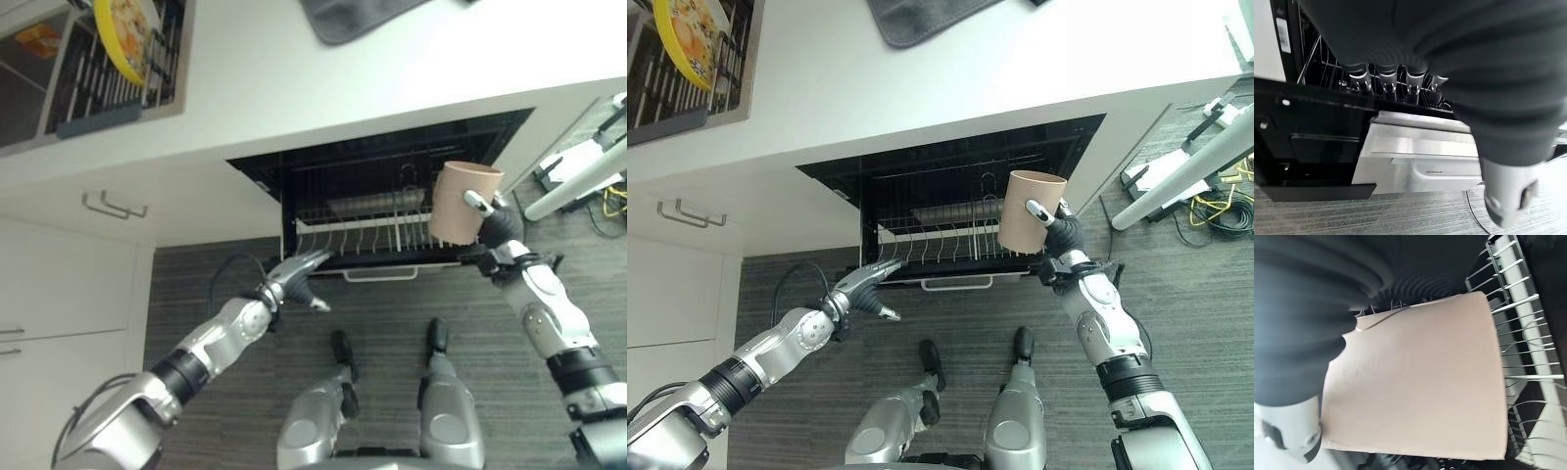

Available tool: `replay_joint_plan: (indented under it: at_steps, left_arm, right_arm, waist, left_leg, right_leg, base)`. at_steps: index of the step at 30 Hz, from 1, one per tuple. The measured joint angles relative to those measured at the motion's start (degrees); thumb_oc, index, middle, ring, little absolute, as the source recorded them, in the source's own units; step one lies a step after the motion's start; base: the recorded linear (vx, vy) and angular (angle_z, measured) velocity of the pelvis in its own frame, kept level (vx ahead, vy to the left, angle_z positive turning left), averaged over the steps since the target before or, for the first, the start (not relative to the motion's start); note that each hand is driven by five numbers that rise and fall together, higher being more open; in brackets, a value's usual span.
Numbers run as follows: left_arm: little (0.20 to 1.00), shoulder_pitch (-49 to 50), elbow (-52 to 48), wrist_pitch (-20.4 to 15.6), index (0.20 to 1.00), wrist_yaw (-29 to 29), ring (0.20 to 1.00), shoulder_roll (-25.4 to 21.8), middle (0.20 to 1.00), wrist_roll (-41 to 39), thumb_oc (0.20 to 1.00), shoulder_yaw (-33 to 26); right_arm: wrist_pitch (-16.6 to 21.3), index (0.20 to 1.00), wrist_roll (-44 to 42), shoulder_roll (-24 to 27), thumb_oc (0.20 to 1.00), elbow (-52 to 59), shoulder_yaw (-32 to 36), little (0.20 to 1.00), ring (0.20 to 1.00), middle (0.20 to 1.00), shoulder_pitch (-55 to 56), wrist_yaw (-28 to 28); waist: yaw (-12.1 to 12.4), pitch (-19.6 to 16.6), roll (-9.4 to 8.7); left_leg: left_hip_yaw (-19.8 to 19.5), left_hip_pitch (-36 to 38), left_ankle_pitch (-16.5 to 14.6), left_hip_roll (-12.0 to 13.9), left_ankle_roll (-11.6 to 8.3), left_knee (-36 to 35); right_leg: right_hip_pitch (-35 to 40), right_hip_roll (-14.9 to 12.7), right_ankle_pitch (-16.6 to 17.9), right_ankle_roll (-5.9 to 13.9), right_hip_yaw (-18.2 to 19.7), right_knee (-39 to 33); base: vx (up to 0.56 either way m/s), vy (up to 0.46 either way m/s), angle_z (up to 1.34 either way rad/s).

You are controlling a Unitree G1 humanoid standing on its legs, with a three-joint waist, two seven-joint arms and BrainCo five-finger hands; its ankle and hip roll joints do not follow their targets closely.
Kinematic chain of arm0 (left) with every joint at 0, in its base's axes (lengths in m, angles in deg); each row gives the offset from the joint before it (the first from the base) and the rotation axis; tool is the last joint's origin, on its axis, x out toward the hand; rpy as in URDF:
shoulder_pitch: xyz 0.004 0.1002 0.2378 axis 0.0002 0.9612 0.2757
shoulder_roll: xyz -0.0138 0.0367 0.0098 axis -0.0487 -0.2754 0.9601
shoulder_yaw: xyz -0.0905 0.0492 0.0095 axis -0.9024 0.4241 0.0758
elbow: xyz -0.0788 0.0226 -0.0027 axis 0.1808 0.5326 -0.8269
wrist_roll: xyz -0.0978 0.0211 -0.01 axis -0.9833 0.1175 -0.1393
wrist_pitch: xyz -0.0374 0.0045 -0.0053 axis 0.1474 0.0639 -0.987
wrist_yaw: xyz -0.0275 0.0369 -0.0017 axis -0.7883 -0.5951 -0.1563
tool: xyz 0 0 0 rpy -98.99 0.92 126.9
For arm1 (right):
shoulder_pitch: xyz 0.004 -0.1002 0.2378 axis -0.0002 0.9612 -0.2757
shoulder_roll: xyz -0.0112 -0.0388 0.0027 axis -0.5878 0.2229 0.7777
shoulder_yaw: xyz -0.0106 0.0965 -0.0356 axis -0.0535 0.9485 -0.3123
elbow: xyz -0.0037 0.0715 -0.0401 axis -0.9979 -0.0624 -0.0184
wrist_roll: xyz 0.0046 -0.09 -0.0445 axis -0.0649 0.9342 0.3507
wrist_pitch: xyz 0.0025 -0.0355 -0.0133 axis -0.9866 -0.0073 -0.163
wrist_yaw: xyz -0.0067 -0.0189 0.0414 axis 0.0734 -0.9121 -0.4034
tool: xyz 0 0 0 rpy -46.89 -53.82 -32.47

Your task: Place the dishes in the dishwasher.

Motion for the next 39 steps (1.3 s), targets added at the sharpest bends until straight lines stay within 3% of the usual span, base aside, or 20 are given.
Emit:
replay_joint_plan:
  at_steps: [8,11,20,25,32,39]
  left_arm:
    - [1.0,-0.5,-0.1,0.0,1.0,1.7,1.0,-2.1,1.0,4.5,1.0,0.1]
    - [1.0,-0.6,-1.9,0.1,1.0,2.0,1.0,-3.4,1.0,5.1,1.0,0.1]
    - [1.0,-5.1,-2.9,-1.0,1.0,1.1,1.0,-6.8,1.0,7.1,1.0,2.9]
    - [1.0,-5.9,-7.1,-1.2,1.0,0.6,1.0,-10.2,1.0,6.7,1.0,5.4]
    - [1.0,-6.7,-11.7,0.4,1.0,1.6,1.0,-13.8,1.0,6.0,1.0,7.9]
    - [1.0,-7.7,-12.8,2.2,1.0,8.2,1.0,-13.7,1.0,6.1,1.0,10.0]
  right_arm:
    - [-0.6,0.2,2.2,-0.9,0.2,-2.7,-1.8,0.2,0.2,0.2,-4.6,0.3]
    - [-1.7,0.2,2.5,-1.6,0.2,-5.6,-1.8,0.2,0.2,0.2,-6.4,1.5]
    - [-11.0,0.2,1.6,-1.9,0.2,-13.8,-1.1,0.2,0.2,0.2,-16.2,7.0]
    - [-13.6,0.2,-2.7,-0.2,0.2,-30.3,4.4,0.2,0.2,0.2,-25.0,11.2]
    - [-14.1,0.2,-2.5,2.1,0.2,-40.9,4.8,0.2,0.2,0.2,-30.5,12.9]
    - [-13.9,0.2,-1.5,2.0,0.2,-43.5,2.1,0.2,0.2,0.2,-35.4,15.3]
  waist:
    - [1.5,0.2,-0.09]
    - [3.2,0.5,-0.64]
    - [5.4,1.7,-2.66]
    - [7.7,1.7,-2.67]
    - [8.9,1.7,-2.64]
    - [9.7,1.7,-2.49]
  left_leg:
    - [-1.5,-0.4,0.0,-0.4,0.0,0.0]
    - [-1.9,-0.3,0.0,-0.4,0.01,0.5]
    - [-3.0,-2.5,-0.1,-0.1,0.1,2.6]
    - [-3.7,-2.7,0.0,0.0,0.1,2.7]
    - [-4.7,-5.0,0.1,-0.3,0.33,3.2]
    - [-4.9,-10.4,0.1,-0.3,0.39,5.4]
  right_leg:
    - [0.0,-0.5,-0.5,0.28,-1.2,0.7]
    - [-0.1,-0.7,-1.6,0.29,-1.6,2.6]
    - [-1.9,-0.8,-2.2,0.08,-1.8,5.3]
    - [-1.5,-0.9,-2.2,0.06,-2.7,5.3]
    - [-2.9,-1.1,-2.1,0.06,-3.3,5.2]
    - [-8.2,-1.5,-2.0,-0.22,-3.2,7.0]
  base:
    - [0.02,-0.02,0.09]
    - [0.02,-0.049,0.11]
    - [0.0,-0.029,0.05]
    - [0.01,-0.008,0.07]
    - [-0.04,-0.005,0.08]
    - [-0.02,-0.001,0.01]
